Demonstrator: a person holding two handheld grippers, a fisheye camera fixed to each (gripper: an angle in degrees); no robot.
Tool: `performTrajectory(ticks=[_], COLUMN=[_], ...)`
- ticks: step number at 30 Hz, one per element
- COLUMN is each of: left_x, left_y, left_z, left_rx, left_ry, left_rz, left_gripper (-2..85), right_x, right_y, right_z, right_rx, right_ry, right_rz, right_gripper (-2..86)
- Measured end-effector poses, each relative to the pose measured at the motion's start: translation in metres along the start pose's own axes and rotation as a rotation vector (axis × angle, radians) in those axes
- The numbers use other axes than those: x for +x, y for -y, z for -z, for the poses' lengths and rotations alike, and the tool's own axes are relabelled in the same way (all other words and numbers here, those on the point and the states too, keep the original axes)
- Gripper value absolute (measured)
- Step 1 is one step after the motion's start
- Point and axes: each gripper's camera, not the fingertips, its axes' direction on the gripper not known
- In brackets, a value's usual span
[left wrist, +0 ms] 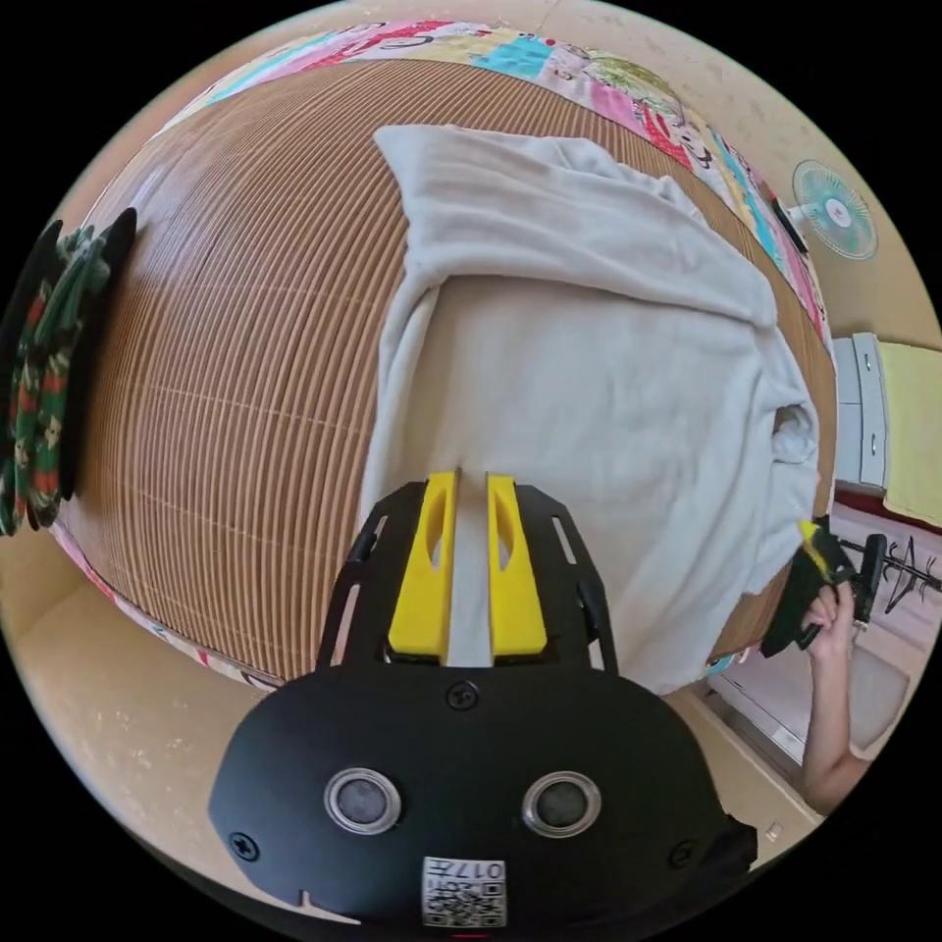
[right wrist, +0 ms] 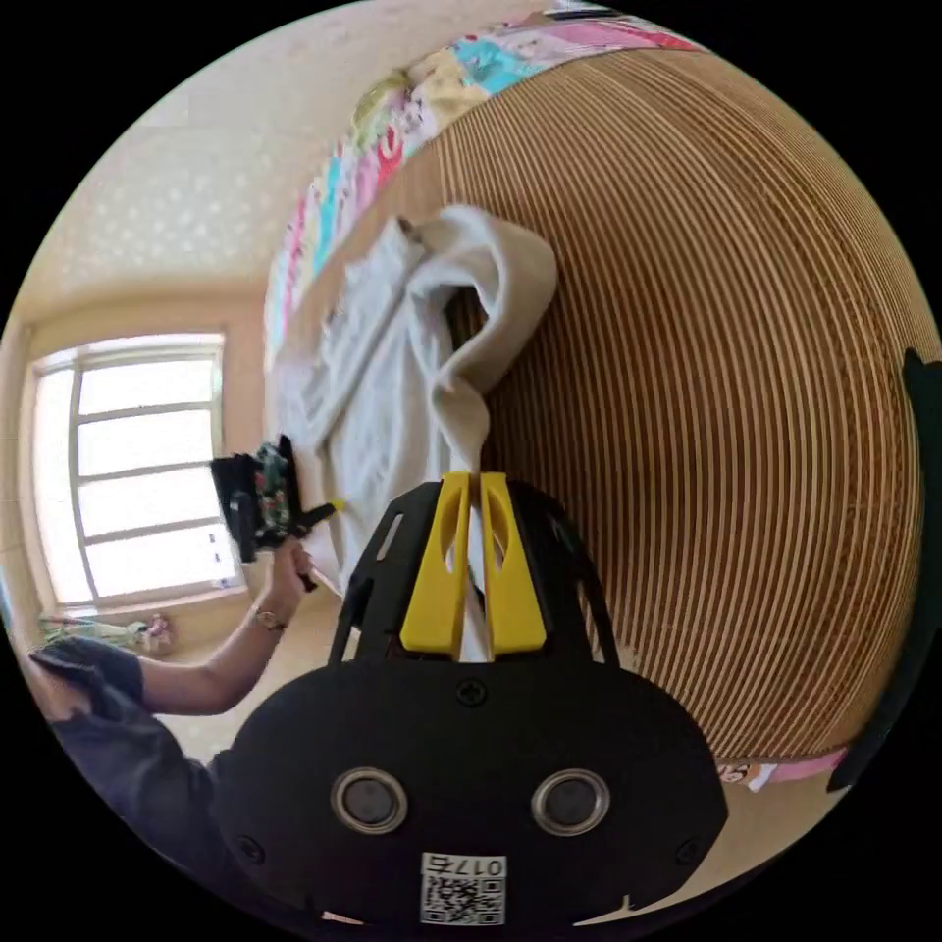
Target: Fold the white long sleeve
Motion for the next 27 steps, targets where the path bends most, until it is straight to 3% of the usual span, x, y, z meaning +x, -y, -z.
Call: performTrajectory(ticks=[2,4,6,7,9,11,15,20,22,25,27], left_x=[-0.011,-0.017,-0.019,-0.019,-0.017,-0.013,-0.005,0.004,0.004,0.002,-0.002], left_y=[0.001,-0.001,-0.004,-0.007,-0.012,-0.022,-0.033,-0.043,-0.045,-0.049,-0.052], left_z=[0.007,0.011,0.015,0.018,0.022,0.022,0.007,0.010,0.014,0.020,0.023], left_rx=[-0.015,-0.018,-0.015,-0.012,0.003,0.023,-0.010,0.003,0.008,0.016,0.021], left_ry=[0.051,0.046,0.033,0.029,0.015,-0.008,-0.056,-0.084,-0.083,-0.063,-0.060], left_rz=[0.028,0.041,0.041,0.050,0.060,0.067,0.098,0.121,0.114,0.099,0.100], left_gripper=[3.3,4.4,5.1,5.6,6.3,6.6,7.4,8.9,8.8,8.7,8.7], right_x=[0.008,0.024,0.042,0.046,0.057,0.062,0.084,0.072,0.056,0.020,-0.037], right_y=[0.018,0.040,0.045,0.041,0.018,0.006,-0.015,-0.019,-0.005,0.041,0.068], right_z=[0.068,0.135,0.220,0.237,0.271,0.258,0.159,0.072,0.055,0.022,0.017], right_rx=[0.131,0.247,0.471,0.519,0.647,0.626,0.373,0.390,0.404,0.294,0.347], right_ry=[-0.005,-0.174,-0.502,-0.524,-0.355,-0.234,-0.132,0.022,-0.028,-0.316,-0.443], right_rz=[-0.030,-0.080,-0.248,-0.317,-0.400,-0.344,-0.458,-0.446,-0.401,-0.354,-0.249], right_gripper=[2.3,2.2,2.0,2.0,2.7,3.5,6.9,12.5,13.3,8.6,5.1])
